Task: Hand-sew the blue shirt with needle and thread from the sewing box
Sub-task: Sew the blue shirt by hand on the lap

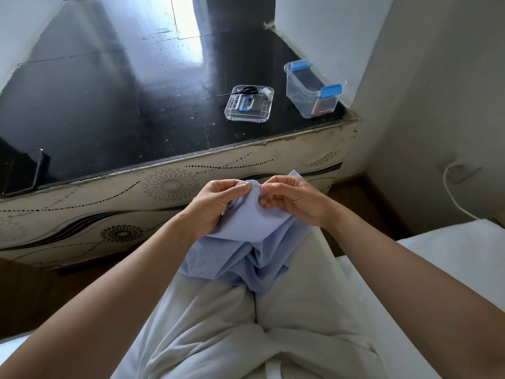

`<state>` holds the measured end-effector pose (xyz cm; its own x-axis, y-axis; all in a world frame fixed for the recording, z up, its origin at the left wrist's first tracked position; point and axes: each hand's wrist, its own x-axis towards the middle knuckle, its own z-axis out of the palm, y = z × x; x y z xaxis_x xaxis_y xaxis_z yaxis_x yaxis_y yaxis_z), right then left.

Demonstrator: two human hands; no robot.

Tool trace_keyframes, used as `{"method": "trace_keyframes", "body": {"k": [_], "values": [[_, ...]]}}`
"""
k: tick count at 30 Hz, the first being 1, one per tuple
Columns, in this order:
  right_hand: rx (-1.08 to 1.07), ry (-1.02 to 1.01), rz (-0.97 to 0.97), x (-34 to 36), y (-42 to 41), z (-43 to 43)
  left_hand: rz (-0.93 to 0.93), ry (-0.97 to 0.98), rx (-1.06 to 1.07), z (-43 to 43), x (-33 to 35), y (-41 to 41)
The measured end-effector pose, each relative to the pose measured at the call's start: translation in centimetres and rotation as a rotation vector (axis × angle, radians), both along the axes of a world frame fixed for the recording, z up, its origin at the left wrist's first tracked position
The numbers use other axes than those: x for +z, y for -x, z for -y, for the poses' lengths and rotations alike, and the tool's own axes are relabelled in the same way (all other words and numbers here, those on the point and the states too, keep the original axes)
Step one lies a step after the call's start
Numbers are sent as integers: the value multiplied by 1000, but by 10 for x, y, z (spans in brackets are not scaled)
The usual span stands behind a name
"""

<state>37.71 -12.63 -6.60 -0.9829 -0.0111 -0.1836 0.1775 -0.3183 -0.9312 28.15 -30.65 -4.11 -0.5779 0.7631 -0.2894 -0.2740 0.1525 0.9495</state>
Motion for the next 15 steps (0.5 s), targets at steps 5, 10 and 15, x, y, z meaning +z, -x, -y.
{"method": "trace_keyframes", "body": {"k": [5,10,15], "values": [[-34,-64,-1,-1,1,3,35,4,17,-5,0,-5],[-165,-274,-26,-1,2,1,-15,70,36,-6,3,-6],[-347,-596,-251,6,6,6,-25,141,177,-15,5,-9]]}}
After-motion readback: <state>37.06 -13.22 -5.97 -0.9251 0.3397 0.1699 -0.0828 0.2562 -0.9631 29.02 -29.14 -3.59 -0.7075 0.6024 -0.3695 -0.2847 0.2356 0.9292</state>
